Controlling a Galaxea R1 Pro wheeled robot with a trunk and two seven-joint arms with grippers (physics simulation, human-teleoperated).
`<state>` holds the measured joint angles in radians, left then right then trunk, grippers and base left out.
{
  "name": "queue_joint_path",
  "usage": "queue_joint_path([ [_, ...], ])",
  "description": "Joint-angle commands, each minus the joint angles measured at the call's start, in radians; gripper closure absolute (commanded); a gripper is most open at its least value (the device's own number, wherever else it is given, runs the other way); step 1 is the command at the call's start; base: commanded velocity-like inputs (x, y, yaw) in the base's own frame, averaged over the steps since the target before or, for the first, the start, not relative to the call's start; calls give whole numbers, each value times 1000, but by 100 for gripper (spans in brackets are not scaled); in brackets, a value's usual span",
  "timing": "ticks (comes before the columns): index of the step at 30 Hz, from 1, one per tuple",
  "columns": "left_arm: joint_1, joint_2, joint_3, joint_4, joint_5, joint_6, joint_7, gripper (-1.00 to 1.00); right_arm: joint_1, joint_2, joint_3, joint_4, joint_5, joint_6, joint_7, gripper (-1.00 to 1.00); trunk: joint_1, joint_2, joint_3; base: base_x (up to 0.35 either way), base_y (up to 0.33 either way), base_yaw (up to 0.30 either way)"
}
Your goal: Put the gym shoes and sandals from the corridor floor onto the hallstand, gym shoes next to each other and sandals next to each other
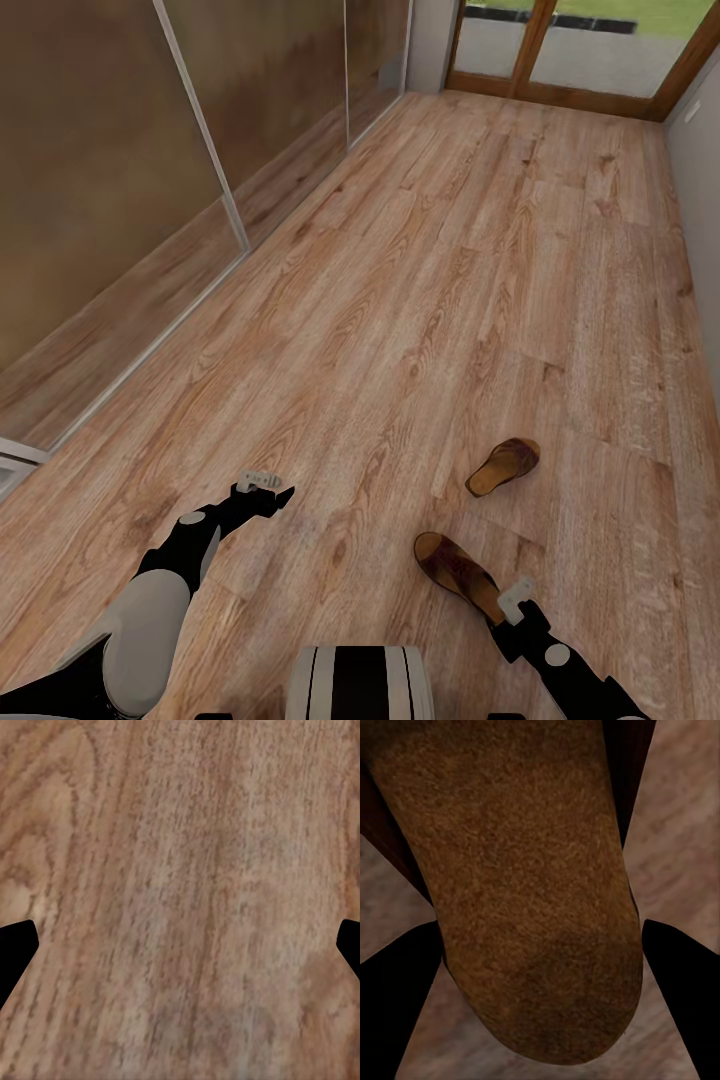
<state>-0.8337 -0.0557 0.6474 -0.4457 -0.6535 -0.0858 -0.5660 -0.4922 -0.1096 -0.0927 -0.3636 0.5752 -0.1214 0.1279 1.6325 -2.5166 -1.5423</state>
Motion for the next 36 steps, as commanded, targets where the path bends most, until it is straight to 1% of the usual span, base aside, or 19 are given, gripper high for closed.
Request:
queue_joint_path([
  [1,-1,-1,8,-1,-11,-6,-5,-100,0,1,-7,0,5,-4,8,100,0,0,-1,0,0,0],
  [26,1,1,9,-1,-11,-12,-5,-100,0,1,-7,0,6,-5,9,100,0,0,-1,0,0,0],
  [36,4,3,8,1,-11,-12,-4,-100,0,2,-7,0,1,-8,6,100,-5,2,38,0,0,0],
])
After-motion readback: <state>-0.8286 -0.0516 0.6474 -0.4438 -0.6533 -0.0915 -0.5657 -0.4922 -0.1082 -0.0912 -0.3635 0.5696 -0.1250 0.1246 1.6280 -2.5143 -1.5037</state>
